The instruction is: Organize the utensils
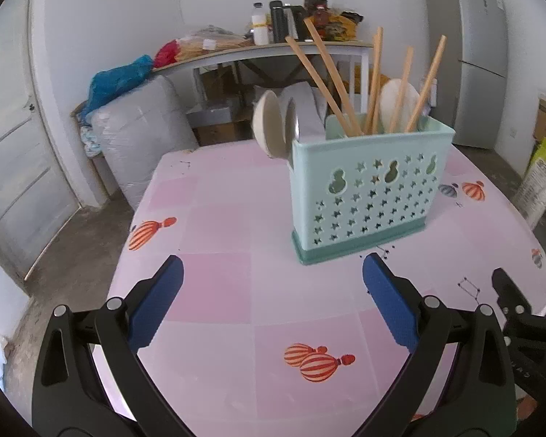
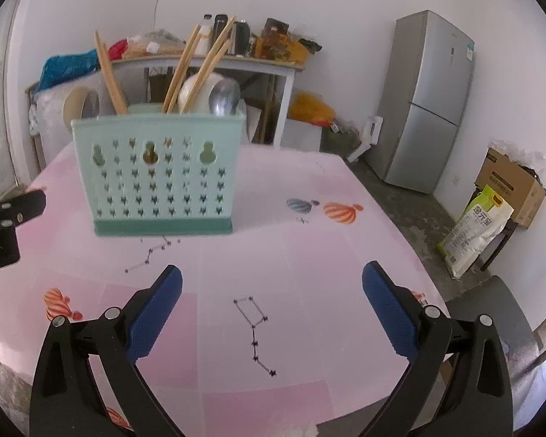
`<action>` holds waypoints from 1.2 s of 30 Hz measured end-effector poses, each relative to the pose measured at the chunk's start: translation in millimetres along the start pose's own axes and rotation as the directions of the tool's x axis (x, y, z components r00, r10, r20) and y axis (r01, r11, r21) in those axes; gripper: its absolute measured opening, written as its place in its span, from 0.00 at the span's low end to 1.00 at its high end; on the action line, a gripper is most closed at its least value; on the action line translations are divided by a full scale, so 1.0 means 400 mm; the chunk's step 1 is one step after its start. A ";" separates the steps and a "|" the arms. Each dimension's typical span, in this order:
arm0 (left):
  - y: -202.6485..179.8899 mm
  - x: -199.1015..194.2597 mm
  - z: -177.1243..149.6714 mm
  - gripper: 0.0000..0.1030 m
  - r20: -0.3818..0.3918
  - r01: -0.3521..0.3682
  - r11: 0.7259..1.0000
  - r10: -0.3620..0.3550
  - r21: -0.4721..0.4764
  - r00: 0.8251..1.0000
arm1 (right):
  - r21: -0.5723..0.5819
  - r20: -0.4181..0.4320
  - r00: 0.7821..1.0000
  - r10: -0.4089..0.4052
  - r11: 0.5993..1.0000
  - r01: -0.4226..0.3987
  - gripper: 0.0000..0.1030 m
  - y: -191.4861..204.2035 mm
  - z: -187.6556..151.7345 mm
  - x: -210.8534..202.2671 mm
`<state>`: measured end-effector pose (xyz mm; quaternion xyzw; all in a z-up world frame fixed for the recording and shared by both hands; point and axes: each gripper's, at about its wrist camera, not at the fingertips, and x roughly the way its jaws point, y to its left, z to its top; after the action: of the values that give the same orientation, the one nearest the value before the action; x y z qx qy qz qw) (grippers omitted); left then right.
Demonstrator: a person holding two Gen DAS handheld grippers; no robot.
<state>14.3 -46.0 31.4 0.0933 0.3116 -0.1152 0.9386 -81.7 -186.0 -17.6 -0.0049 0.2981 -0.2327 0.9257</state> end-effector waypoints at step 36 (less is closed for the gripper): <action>0.066 0.015 -0.011 0.92 -0.095 -0.194 0.980 0.189 -0.049 0.977 | -0.001 -0.042 0.997 0.065 0.998 -0.065 0.94 -0.024 0.095 0.035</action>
<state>23.7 -20.5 26.9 0.1007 0.3464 -0.0106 0.9326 -54.8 -205.3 7.5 0.0085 0.3177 -0.2020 0.9264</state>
